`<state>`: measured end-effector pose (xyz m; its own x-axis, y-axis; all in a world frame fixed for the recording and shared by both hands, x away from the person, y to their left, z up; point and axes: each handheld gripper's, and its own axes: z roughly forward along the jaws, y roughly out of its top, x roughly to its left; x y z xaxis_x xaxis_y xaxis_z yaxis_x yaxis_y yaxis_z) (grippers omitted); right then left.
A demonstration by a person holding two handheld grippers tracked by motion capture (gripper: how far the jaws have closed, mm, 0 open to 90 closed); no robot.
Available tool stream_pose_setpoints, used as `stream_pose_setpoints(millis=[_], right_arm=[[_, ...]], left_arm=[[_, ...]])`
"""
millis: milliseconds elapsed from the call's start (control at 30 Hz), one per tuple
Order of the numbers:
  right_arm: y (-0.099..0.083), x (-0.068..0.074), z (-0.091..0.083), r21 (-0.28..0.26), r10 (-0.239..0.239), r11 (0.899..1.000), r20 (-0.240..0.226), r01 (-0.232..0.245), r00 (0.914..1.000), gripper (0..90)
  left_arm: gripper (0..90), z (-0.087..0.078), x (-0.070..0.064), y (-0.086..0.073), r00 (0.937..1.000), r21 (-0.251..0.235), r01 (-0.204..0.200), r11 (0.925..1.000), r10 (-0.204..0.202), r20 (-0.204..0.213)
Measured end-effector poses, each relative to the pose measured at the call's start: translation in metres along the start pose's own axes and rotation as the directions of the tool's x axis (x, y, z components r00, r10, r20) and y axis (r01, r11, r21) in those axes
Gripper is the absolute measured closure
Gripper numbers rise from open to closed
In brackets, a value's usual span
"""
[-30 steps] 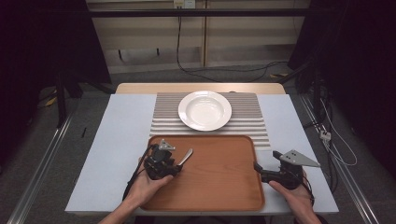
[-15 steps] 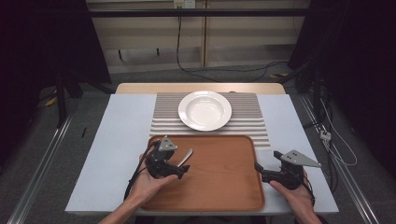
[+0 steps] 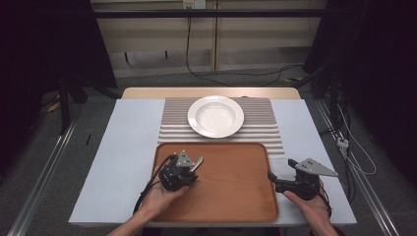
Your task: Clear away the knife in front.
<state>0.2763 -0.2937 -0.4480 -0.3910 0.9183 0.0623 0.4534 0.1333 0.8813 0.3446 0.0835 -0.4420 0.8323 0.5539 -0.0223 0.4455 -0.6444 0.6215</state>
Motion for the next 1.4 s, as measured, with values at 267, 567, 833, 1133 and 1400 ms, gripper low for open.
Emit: stream_pose_setpoints(millis=[267, 567, 833, 1133, 1400], right_arm=[[0.0, 0.0, 0.0, -0.003, 0.0, 1.0, -0.005, 0.0, 1.0, 11.2], [0.0, 0.0, 0.001, -0.004, 0.002, 1.0, -0.004, -0.002, 1.0, 11.2], [0.0, 0.0, 0.001, -0.004, 0.003, 1.0, -0.005, -0.003, 1.0, 11.2], [0.0, 0.0, 0.001, 0.0, 0.002, 1.0, -0.004, -0.002, 1.0, 11.2], [0.0, 0.0, 0.001, -0.002, 0.002, 1.0, -0.004, -0.002, 1.0, 11.2]], left_arm=[[90.0, 0.002, 0.001, -0.002, 0.9995, -0.023, -0.01, 0.9997, 0.01, -0.031], [90.0, 0.002, 0.004, -0.002, 0.9994, -0.025, -0.01, 0.9996, 0.009, -0.032], [90.0, 0.0, 0.01, -0.003, 0.9989, -0.019, 0.034, 0.9992, -0.034, -0.032], [90.0, -0.002, 0.014, -0.004, 0.9982, -0.013, 0.047, 0.9988, -0.047, -0.036], [90.0, -0.005, 0.018, -0.007, 0.9969, -0.005, 0.059, 0.9982, -0.06, -0.052]])
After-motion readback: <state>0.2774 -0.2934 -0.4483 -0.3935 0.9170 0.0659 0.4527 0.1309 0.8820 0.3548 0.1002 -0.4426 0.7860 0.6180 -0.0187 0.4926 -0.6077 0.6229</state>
